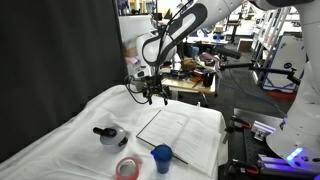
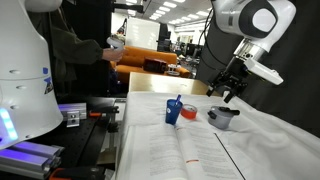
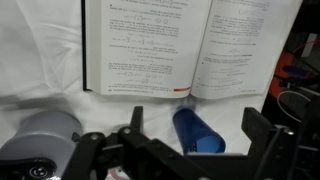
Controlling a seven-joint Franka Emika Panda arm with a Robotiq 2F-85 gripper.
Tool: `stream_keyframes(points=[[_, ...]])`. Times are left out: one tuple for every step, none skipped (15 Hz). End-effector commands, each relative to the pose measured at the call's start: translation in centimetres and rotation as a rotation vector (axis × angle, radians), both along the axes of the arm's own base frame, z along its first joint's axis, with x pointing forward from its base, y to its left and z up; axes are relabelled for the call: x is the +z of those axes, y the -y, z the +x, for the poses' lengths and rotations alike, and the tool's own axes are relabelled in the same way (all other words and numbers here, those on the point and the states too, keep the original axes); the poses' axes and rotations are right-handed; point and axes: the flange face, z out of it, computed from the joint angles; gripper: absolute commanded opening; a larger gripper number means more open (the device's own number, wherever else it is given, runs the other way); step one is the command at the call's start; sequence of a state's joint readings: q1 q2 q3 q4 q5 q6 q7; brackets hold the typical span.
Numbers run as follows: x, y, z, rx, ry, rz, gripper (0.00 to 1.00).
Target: Take the marker out of the cup and put it on the book
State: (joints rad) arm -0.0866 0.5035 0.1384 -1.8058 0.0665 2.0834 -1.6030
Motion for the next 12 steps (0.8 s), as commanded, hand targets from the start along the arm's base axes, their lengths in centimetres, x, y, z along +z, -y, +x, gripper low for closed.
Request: stream_keyframes(points=[[0.2,-0.1,0.7,-0.015,0.072,0.035,1.0],[0.1,0.1,0.8,0.014,0.079,-0.007,1.0],[0.1,0.2,0.8,0.016,0.085,-0.023,1.0],[0.0,0.4,0.8,0.022,0.083,-0.05,1.0],[-0.1,0.6,0.7,0.035,0.075,-0.079,1.0],[-0.1,0.8,0.7,0.034,0.07,-0.103,1.0],[-0.2,0.8,0.7,0.017,0.07,-0.122,1.0],[-0.1,0.9,0.6,0.026,0.062,-0.08,1.0],[-0.1,0.9,0.6,0.022,0.061,-0.094,1.0],[-0.1,0.8,0.6,0.02,0.061,-0.099,1.0],[-0.1,0.7,0.6,0.019,0.061,-0.101,1.0],[-0.1,0.7,0.6,0.019,0.061,-0.101,1.0]])
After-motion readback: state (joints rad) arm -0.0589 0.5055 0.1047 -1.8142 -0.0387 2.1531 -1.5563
